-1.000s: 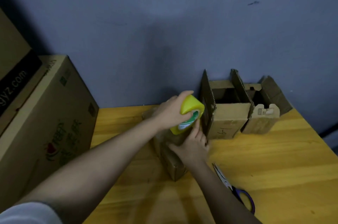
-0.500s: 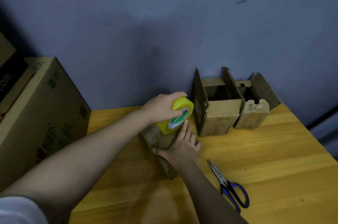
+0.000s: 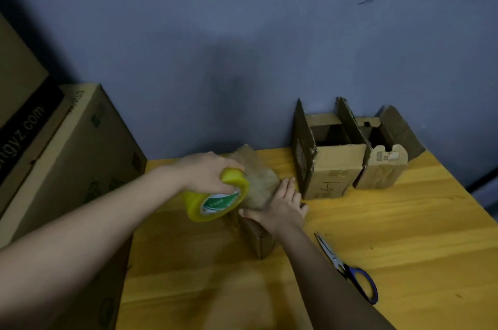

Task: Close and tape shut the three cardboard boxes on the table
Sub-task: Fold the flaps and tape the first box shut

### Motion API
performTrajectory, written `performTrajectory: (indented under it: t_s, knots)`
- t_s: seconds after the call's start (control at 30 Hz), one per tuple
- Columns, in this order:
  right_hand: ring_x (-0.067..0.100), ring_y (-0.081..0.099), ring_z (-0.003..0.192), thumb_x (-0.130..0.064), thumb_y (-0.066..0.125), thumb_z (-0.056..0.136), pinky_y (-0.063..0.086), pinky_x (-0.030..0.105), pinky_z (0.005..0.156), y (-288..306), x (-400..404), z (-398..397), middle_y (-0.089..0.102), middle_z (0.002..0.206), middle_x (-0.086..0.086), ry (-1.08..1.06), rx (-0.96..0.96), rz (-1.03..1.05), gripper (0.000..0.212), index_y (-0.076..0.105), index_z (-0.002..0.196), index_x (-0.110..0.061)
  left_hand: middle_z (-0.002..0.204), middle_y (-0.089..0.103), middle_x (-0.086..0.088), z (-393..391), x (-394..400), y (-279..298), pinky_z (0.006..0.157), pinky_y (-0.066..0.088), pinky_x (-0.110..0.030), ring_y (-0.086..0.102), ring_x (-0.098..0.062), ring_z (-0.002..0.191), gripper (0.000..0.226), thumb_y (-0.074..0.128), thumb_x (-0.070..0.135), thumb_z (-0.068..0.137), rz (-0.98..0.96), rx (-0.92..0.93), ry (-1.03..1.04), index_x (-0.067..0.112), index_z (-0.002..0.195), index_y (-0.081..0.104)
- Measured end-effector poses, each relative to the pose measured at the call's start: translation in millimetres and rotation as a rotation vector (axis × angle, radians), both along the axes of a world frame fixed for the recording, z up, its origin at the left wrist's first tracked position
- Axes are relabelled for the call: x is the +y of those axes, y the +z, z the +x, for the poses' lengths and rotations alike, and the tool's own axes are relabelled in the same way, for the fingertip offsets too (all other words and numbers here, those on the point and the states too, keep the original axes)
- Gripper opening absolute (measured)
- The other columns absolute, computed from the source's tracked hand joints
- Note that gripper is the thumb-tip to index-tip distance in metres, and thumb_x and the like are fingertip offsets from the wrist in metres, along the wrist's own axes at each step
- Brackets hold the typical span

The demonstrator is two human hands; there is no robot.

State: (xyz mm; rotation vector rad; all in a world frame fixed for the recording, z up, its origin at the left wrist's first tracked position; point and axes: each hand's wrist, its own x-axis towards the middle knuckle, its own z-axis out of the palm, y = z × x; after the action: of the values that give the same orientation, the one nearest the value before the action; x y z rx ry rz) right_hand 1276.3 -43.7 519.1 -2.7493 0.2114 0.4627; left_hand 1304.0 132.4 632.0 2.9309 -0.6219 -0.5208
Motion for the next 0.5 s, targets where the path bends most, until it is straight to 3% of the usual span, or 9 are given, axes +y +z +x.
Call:
performTrajectory:
  t_s: [0.13, 0.33, 0.5]
  knots:
    - [0.026, 0.007, 0.146, -0.088, 0.058, 0.056, 0.02, 0.049, 0.11, 0, 3, 0, -0.016, 0.161, 0.006, 0.003, -0.006, -0.017, 0.144, -0.017, 0.151, -0.01, 0.128, 0.059, -0.004, -13, -2, 0, 0.072, 0.034, -0.023, 0.055, -0.025, 0.114, 0.059, 0.056, 0.046, 0.09, 0.075, -0.019, -0.029, 0.037, 0.144, 0.034]
    - [0.034, 0.01, 0.143, -0.087, 0.055, 0.06, 0.021, 0.052, 0.107, -3, -1, -2, -0.018, 0.159, 0.014, 0.087, -0.039, -0.017, 0.125, -0.019, 0.149, -0.04, 0.137, 0.05, -0.009, -16, -12, -4, 0.078, 0.035, -0.025, 0.047, -0.028, 0.124, 0.061, 0.054, 0.047, 0.09, 0.225, 0.026, -0.033, 0.036, 0.146, 0.031]
    - [0.038, 0.008, 0.144, -0.09, 0.051, 0.06, 0.016, 0.056, 0.112, -3, -7, 5, -0.02, 0.158, 0.014, 0.127, 0.021, -0.028, 0.118, -0.013, 0.149, -0.044, 0.142, 0.046, -0.006, -25, 7, -12, 0.078, 0.039, -0.026, 0.047, -0.026, 0.123, 0.06, 0.053, 0.047, 0.09, 0.338, 0.219, -0.009, 0.038, 0.146, 0.031]
